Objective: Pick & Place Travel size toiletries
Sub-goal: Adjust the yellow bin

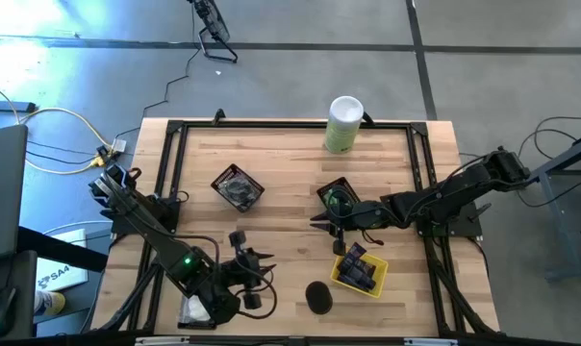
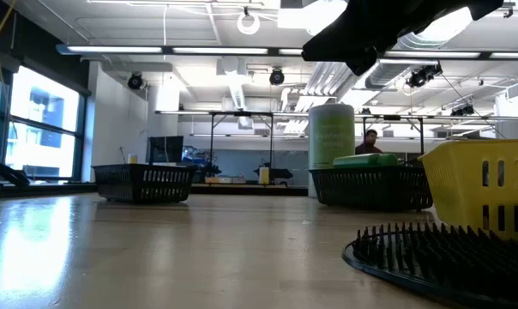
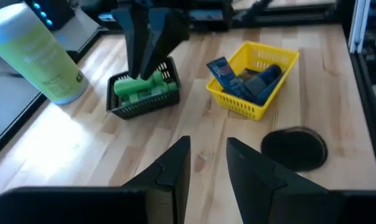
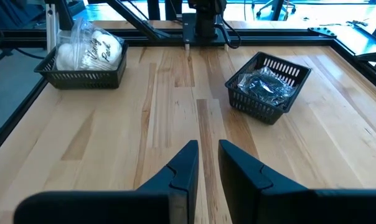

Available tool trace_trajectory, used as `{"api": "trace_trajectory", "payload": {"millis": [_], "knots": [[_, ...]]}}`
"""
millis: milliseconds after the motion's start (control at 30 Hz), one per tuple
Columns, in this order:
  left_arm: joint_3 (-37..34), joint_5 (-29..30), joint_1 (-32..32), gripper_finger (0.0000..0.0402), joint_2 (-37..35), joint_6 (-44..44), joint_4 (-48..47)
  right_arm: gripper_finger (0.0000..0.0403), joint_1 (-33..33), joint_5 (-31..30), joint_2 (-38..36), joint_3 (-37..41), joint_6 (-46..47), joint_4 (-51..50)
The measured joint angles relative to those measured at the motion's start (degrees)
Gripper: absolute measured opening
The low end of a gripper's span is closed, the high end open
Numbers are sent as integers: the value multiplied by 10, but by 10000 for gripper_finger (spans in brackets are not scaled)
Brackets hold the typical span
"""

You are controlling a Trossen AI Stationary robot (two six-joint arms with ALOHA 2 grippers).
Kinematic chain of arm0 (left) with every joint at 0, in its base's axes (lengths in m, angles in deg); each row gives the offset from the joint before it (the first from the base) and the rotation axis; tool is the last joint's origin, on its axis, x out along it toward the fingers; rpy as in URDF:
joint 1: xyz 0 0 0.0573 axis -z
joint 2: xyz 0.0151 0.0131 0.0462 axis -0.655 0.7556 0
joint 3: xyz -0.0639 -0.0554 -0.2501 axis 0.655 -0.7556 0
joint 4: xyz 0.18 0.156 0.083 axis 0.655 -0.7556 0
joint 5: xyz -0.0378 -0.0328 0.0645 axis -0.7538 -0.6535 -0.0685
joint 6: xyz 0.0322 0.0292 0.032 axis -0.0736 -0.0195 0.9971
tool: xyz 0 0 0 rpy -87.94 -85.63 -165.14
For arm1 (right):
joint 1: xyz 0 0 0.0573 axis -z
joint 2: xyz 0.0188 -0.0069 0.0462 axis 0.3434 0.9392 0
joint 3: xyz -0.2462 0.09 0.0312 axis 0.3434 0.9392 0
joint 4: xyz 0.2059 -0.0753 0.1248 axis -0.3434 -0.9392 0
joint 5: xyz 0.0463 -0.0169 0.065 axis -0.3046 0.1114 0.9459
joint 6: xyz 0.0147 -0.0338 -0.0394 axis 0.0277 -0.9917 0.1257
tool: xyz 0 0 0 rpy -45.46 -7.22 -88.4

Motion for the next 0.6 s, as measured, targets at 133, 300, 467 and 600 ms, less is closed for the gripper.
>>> {"api": "trace_trajectory", "payload": {"millis": [133, 300, 467, 600], "knots": [[0, -25, 0, 100, 0, 8, -9, 55, -1, 2, 0, 0, 0, -1], [0, -107, 0, 100, 0, 8, -9, 55, -1, 26, 0, 0, 0, -3], [0, -155, 0, 100, 0, 8, -8, 55, -1, 32, 0, 0, 0, -3], [0, -153, 0, 100, 0, 39, -8, 55, -1, 32, 0, 0, 0, -3]]}}
